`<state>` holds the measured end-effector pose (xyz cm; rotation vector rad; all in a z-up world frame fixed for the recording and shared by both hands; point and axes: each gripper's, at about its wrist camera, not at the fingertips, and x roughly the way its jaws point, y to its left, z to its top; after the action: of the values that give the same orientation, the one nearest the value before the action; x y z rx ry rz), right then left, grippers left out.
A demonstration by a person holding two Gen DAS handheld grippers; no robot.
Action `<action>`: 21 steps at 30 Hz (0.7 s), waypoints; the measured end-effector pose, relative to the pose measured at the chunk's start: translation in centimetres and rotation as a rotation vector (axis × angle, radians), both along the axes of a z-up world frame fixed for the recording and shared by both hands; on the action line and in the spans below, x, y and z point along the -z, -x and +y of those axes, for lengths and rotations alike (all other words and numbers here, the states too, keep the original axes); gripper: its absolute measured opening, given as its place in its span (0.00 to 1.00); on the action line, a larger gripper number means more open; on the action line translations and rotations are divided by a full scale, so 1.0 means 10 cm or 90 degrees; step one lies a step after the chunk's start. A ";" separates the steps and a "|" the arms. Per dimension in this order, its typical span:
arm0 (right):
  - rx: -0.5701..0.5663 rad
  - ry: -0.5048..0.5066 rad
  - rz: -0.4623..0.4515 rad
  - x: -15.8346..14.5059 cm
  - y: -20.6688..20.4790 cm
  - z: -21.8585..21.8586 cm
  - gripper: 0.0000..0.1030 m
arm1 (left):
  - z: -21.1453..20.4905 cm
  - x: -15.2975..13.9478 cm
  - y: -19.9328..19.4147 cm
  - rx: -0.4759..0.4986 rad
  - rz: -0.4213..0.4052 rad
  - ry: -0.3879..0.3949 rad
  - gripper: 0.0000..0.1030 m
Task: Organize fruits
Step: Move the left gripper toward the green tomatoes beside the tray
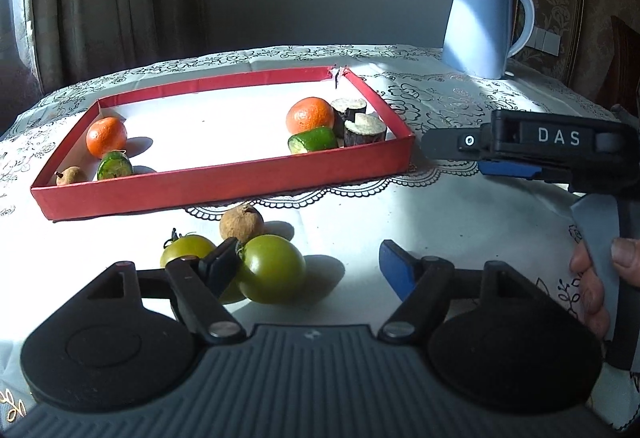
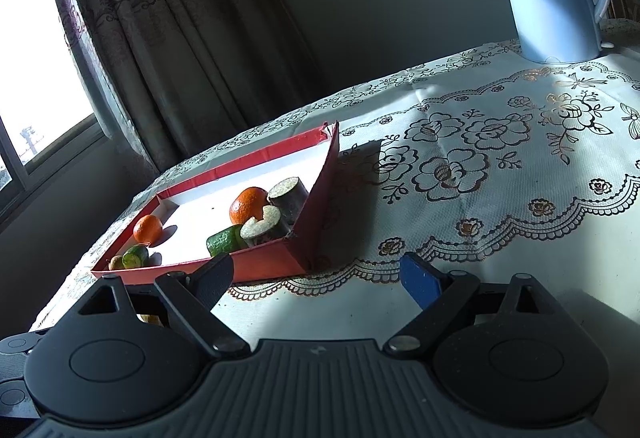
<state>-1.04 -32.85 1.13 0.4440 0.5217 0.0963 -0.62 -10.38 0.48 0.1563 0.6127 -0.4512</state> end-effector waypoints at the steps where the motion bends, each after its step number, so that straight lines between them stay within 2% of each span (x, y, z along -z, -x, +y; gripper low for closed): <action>1: 0.000 0.000 0.000 0.00 0.00 0.00 0.88 | -0.04 0.01 0.01 -0.008 -0.003 -0.011 0.73; 5: 0.000 0.000 0.000 0.00 0.00 0.00 0.88 | -0.11 0.03 0.01 -0.034 -0.007 -0.037 0.84; 11: 0.000 0.000 0.000 0.00 0.00 0.00 0.88 | -0.10 0.04 -0.04 -0.073 0.010 -0.045 0.98; 21: 0.000 -0.004 0.001 0.00 0.00 0.00 0.88 | -0.11 0.04 -0.07 -0.116 0.037 -0.038 1.00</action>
<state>-1.01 -32.89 1.10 0.4510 0.5236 0.0972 0.03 -11.49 0.09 0.1427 0.6905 -0.2625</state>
